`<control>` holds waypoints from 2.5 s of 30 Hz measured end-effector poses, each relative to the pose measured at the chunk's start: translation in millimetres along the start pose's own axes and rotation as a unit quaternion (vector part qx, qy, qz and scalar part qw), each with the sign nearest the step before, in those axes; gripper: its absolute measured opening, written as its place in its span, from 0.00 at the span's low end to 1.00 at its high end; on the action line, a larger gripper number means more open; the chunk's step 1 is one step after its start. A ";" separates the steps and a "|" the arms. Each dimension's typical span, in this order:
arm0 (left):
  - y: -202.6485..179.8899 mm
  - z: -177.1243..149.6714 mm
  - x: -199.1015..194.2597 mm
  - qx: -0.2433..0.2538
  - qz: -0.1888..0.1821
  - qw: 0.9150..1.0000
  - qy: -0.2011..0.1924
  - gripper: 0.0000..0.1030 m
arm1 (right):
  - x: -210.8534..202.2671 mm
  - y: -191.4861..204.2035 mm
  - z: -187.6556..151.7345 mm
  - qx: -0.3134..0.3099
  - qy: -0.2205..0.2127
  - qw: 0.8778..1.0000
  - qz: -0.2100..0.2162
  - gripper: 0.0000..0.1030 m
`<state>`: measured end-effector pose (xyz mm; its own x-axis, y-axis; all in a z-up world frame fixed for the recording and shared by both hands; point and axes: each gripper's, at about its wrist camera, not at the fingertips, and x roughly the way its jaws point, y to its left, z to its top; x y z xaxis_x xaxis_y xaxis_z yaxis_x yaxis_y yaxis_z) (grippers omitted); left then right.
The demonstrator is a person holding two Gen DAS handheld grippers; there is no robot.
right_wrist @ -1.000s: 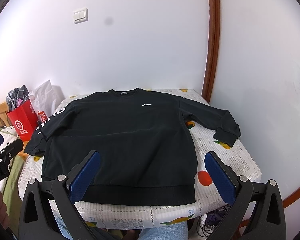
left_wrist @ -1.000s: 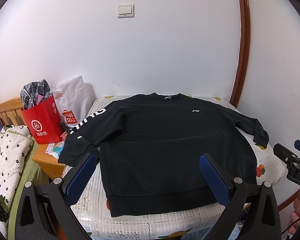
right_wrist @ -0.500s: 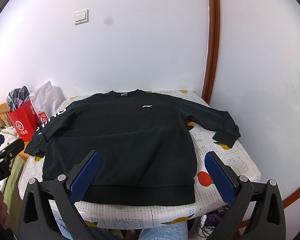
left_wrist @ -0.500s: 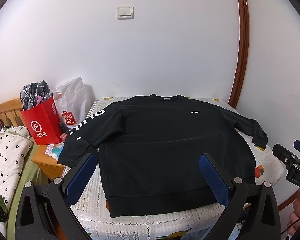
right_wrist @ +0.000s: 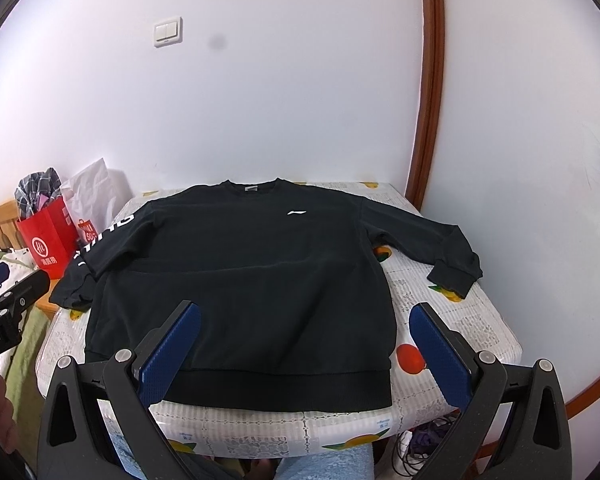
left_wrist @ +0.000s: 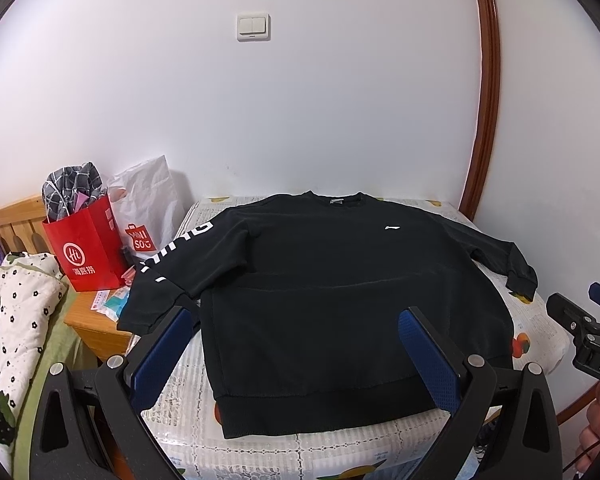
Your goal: Fold small clothes
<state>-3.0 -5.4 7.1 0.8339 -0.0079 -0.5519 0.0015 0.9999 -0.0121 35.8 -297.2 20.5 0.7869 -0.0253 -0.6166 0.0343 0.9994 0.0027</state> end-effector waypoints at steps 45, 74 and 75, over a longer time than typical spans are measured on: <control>162.9 -64.0 202.9 -0.120 0.062 0.979 0.153 0.84 | 209.7 91.0 -27.5 -0.054 0.122 0.990 0.052 1.00; 159.6 -5.8 211.1 -0.075 0.140 0.982 0.103 0.12 | 232.4 70.2 -14.9 -0.043 0.139 0.988 0.051 0.99; 156.0 0.9 208.5 -0.081 0.126 0.984 0.096 0.12 | 229.7 67.0 -13.1 -0.043 0.135 0.989 0.051 0.99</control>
<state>171.6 148.9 -109.1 0.6773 0.2232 -0.7010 -0.2926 0.9560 0.0217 210.8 -235.7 -131.4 0.5900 0.0720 -0.8042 -0.0983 0.9950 0.0170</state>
